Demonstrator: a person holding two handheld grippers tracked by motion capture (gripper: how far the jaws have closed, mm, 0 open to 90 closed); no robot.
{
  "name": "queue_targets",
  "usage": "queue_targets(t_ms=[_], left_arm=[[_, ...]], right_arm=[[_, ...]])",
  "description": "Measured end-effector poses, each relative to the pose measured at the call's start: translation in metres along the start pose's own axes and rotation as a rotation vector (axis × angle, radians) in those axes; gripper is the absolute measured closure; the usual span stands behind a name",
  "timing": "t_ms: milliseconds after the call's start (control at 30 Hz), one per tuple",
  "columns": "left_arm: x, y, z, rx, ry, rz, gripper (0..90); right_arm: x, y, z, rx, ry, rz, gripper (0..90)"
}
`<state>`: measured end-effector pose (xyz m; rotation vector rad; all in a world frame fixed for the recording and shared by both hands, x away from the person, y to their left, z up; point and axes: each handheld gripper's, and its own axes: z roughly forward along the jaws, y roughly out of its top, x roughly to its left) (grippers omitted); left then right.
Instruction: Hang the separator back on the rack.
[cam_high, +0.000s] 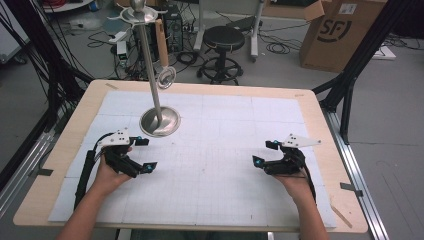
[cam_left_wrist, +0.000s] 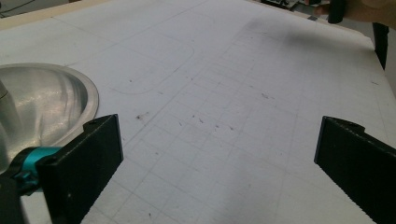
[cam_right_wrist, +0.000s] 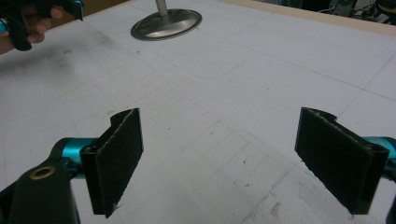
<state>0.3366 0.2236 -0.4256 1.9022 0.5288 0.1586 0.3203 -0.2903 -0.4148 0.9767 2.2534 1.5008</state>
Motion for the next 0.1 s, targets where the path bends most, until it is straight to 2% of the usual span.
queue_targets(t_ms=[100], left_arm=[[0.0010, -0.0004, 0.0005, 0.001, 0.009, -0.004, 1.7]], right_arm=[[-0.0003, -0.0002, 0.0003, 0.002, 0.001, 0.006, 14.4]])
